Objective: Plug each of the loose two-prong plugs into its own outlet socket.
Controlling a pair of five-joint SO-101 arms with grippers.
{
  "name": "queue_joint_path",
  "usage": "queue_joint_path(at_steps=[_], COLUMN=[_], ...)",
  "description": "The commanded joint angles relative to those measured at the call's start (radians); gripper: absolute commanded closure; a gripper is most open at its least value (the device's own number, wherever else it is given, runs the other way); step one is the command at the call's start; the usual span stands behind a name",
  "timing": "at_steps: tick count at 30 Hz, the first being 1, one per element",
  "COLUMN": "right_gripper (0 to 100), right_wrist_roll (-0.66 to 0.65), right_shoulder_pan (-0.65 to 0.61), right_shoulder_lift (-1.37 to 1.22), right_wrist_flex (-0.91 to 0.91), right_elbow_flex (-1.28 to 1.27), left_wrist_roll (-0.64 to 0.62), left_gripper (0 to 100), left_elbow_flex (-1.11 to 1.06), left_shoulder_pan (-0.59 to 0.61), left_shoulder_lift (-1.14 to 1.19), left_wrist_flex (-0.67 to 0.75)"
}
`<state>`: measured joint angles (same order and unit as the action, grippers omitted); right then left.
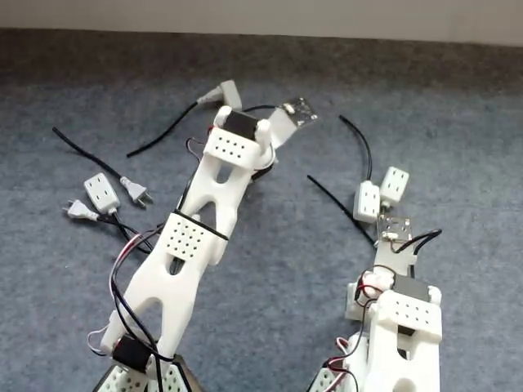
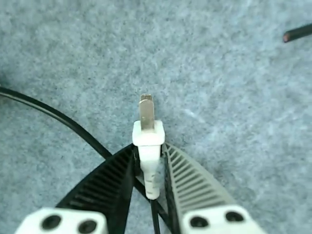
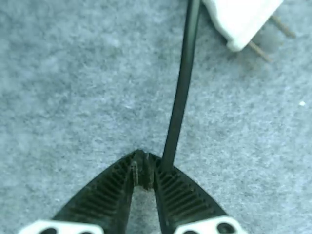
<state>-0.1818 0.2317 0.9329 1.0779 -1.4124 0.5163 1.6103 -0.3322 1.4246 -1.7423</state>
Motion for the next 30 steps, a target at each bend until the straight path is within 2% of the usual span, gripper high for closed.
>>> queue_joint_path(at_steps=[1,8,16,25,30], right_gripper=[98.9,98.9,98.9,98.9,98.9], right_wrist_roll=[-0.011,-0.011,-0.011,-0.011,-0.011], right_shoulder_pan=[-0.012,-0.012,-0.012,-0.018,-0.176], right_shoulder_lift=[0.004,0.004,0.004,0.004,0.004], right_wrist_flex=[-0.021,-0.021,-0.021,-0.021,-0.012], right_elbow_flex=[-0.002,-0.002,-0.002,-0.001,0.045], left_wrist_roll=[0.002,0.000,-0.003,-0.078,-0.077], left_gripper=[99,99,99,99,99], left_elbow_flex=[0.039,0.035,0.033,0.033,-0.061], left_shoulder_pan=[-0.031,0.036,0.214,0.573,0.826], left_shoulder_lift=[-0.073,-0.325,-0.644,-0.912,-0.934], left_wrist_flex=[-0.002,-0.021,-0.026,-0.026,-0.026])
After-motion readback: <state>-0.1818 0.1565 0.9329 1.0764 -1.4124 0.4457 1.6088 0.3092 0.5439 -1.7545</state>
